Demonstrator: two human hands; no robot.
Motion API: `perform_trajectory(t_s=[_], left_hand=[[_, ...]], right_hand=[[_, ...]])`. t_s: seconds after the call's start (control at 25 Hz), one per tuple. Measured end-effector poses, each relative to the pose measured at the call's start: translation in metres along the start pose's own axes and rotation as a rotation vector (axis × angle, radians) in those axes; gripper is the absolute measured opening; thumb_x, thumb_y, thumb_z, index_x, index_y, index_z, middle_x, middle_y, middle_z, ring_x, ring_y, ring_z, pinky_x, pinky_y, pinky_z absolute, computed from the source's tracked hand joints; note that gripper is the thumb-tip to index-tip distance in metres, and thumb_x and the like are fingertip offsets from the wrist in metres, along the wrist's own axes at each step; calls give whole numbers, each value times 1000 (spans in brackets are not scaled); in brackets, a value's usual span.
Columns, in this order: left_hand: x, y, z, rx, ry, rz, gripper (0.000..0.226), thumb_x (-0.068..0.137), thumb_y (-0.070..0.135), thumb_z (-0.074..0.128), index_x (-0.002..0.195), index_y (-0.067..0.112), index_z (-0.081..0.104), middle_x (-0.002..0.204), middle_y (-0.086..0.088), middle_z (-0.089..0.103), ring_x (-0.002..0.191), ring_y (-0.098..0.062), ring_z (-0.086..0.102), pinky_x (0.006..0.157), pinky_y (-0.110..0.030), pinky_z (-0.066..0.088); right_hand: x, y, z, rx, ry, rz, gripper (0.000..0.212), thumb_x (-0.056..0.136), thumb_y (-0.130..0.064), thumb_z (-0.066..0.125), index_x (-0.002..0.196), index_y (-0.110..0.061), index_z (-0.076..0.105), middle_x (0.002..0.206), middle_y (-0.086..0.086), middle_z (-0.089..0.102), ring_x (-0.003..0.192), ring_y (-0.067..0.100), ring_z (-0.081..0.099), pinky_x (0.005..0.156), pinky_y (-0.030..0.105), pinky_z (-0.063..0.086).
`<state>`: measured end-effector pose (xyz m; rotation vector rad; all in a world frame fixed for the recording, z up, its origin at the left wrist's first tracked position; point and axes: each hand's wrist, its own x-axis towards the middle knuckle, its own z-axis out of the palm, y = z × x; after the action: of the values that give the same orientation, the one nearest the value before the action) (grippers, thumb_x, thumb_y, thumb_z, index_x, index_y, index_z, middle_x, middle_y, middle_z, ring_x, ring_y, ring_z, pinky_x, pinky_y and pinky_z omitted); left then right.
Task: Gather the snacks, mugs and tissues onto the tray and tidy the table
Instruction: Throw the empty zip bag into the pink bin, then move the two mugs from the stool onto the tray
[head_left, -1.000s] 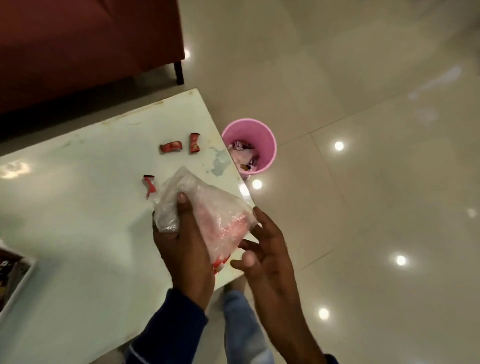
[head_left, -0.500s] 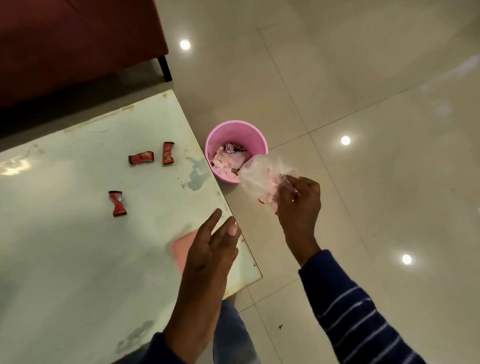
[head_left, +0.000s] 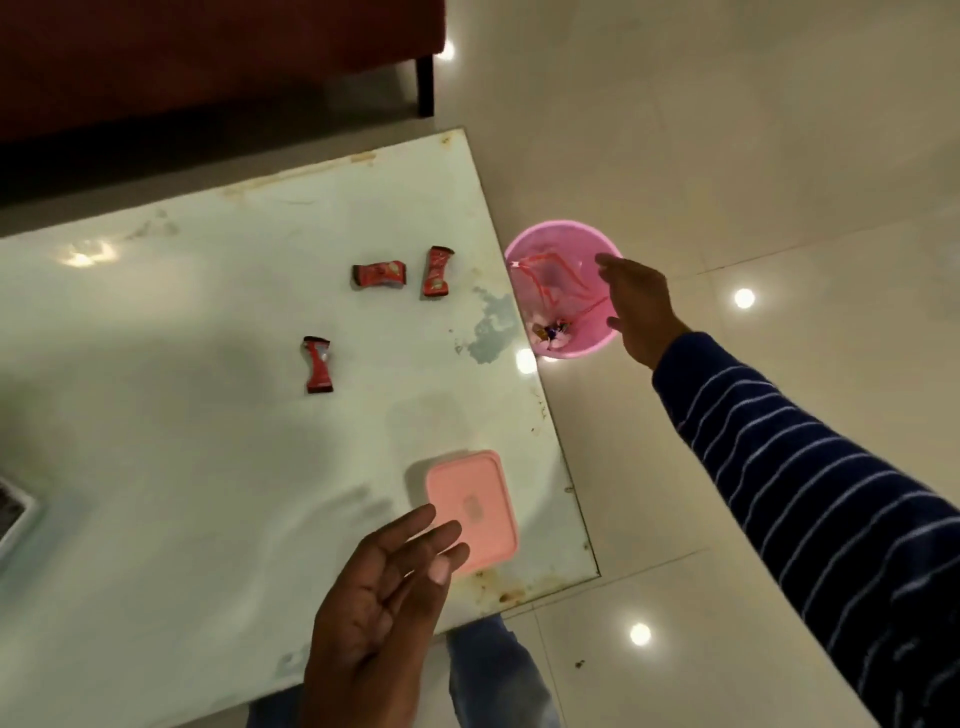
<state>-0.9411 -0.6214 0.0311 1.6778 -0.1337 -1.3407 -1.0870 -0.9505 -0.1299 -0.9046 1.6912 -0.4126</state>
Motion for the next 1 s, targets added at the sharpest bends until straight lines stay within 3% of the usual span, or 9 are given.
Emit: perform_trajectory(t_s=[0.08,0.16,0.24,0.32,0.4,0.52,0.64,0.8,1.0], left_hand=[[-5,6,-16,-63,54,-9,34,79,24,78,111,15,67,101,-4,78,96,-21,74,85,-25,57],[-12,16,-33,-120,97,-22,30,82,24,76,109,13,68,100,-6,78,95,-23,74,80,-21,57],[-19,24,-53,-152,137,-10,35,76,26,76,107,13,69,99,-6,78,95,-22,74,76,-19,56],[-27,30,-82,-171,210,15,35,73,24,72,106,12,69,98,-6,78,95,-22,74,78,-20,55],[-33,35,-119,-195,281,37,23,82,15,73,104,13,70,98,-6,78,94,-21,74,79,-21,56],[-46,36,-181,-219,342,53,19,92,2,62,106,12,70,100,-5,78,95,-21,74,82,-26,56],[-61,34,-248,-241,410,55,21,93,2,59,109,11,69,102,-3,77,96,-20,73,88,-33,53],[-83,39,-349,-270,480,83,19,93,6,61,108,13,70,101,-2,78,95,-19,74,86,-34,52],[-106,60,-464,-271,562,152,16,92,11,64,106,14,71,101,-3,77,95,-21,73,84,-32,54]], right_hand=[[-28,-4,0,-54,21,-162,22,91,-15,62,111,-16,71,105,0,66,101,26,54,88,40,48],[-70,5,-3,-112,57,-276,23,91,-10,60,106,-21,73,106,5,70,98,26,61,89,47,53],[-114,18,-5,-119,76,-330,25,89,-11,61,101,-28,74,92,1,73,87,24,63,83,48,57],[-162,23,5,-89,38,-352,23,90,-17,62,99,-35,73,84,-12,74,84,19,67,75,31,59],[-212,22,25,-51,39,-342,21,91,-24,60,102,-37,72,88,-18,74,82,7,70,71,19,58],[-277,21,78,-11,38,-380,20,93,-18,58,104,-27,72,90,-18,74,78,4,70,67,16,58],[-328,24,148,-76,-82,-418,20,95,-13,58,107,-20,71,96,-13,74,79,4,71,66,15,58],[-400,22,251,-104,-186,-454,25,96,-9,55,98,-28,71,98,-6,73,78,6,71,64,16,57],[-487,28,355,-106,-284,-445,30,95,-11,58,90,-37,73,94,-13,75,76,7,71,59,15,56]])
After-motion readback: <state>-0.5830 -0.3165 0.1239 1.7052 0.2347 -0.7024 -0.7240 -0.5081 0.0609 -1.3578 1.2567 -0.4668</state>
